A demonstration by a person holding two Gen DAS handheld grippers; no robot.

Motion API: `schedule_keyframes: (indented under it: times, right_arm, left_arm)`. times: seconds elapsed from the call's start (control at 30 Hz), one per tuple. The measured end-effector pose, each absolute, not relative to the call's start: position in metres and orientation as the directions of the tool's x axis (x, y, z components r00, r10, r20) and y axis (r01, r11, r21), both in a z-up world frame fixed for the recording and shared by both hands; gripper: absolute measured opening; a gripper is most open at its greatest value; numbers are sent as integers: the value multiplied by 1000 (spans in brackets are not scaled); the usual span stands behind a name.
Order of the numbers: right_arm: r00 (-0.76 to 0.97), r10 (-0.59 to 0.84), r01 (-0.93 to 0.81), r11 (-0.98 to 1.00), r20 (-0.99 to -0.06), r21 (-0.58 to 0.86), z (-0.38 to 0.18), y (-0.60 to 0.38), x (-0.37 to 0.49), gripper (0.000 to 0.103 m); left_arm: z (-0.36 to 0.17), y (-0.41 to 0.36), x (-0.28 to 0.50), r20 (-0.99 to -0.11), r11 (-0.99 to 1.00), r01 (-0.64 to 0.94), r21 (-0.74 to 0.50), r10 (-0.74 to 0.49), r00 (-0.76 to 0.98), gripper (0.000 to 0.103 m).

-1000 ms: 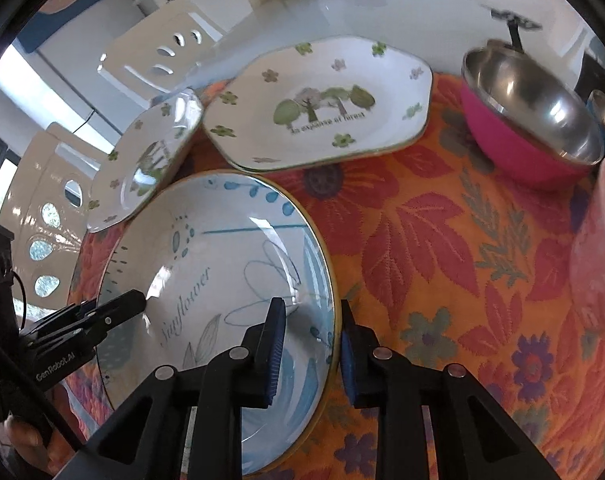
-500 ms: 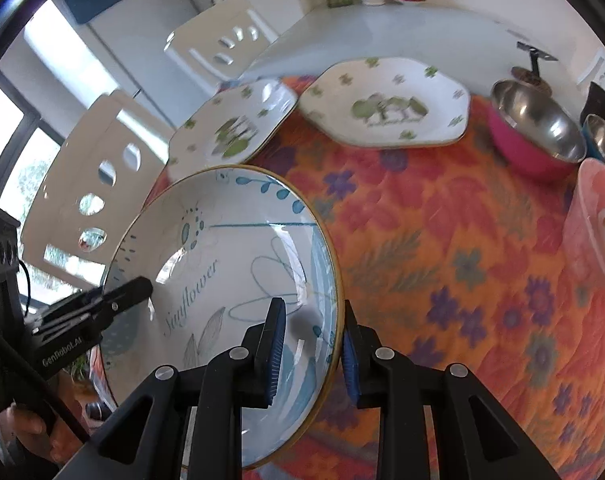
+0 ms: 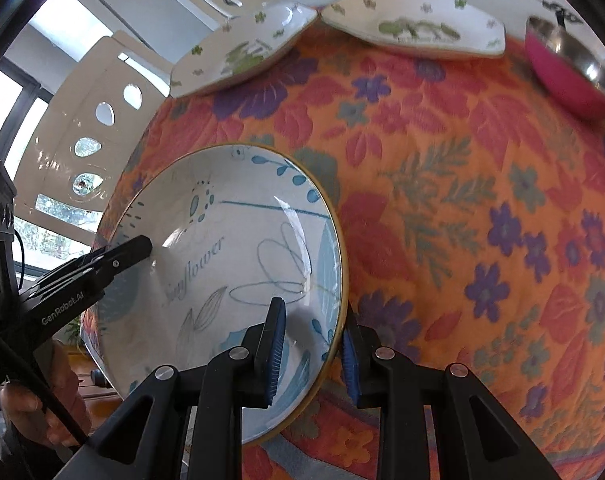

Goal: Organize plates and bowls

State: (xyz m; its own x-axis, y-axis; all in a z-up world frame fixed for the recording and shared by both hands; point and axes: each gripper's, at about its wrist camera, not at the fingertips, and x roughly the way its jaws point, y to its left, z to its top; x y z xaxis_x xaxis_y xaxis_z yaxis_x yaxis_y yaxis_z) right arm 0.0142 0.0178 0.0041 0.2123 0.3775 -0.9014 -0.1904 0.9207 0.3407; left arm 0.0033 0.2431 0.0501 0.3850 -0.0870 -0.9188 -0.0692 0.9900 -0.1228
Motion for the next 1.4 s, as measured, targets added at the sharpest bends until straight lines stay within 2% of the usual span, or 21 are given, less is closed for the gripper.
schedule_keyframes:
  times: [0.2, 0.37, 0.6, 0.67, 0.73, 0.8, 0.83, 0.9, 1.1, 1.4]
  right_arm:
    - [230, 382, -206, 918, -895, 339, 16, 8, 17, 25]
    - [271, 393, -201, 916, -879, 347, 39, -5, 23, 25]
    - [333, 427, -215, 902, -841, 373, 75, -16, 30, 25]
    - [343, 439, -215, 897, -831, 385, 81, -18, 33, 27]
    - [350, 458, -213, 888, -817, 407, 89, -20, 37, 31]
    - [356, 469, -210, 883, -808, 420, 96, -23, 40, 41]
    - [361, 475, -210, 880, -803, 427, 100, -23, 42, 50]
    - [386, 487, -207, 873, -783, 441, 109, -23, 49, 54]
    - [444, 483, -142, 869, -754, 473, 130, -22, 73, 54]
    - [492, 424, -10, 876, -760, 482, 142, -13, 98, 54]
  left_arm:
    - [79, 232, 3, -901, 996, -85, 7, 43, 431, 28]
    - [114, 222, 3, -871, 991, -114, 69, 115, 477, 29]
    - [152, 212, 13, -849, 981, -177, 79, 160, 503, 30]
    - [164, 207, 16, -840, 978, -191, 81, 170, 515, 38]
    - [177, 200, 21, -827, 978, -193, 82, 174, 534, 40]
    - [185, 194, 27, -822, 980, -182, 76, 165, 544, 44]
    - [189, 191, 31, -817, 982, -175, 70, 157, 555, 51]
    - [196, 187, 40, -805, 985, -162, 59, 143, 575, 66]
    - [217, 180, 76, -778, 999, -51, 16, 44, 627, 68]
    - [239, 181, 119, -742, 992, 97, -86, -128, 658, 68]
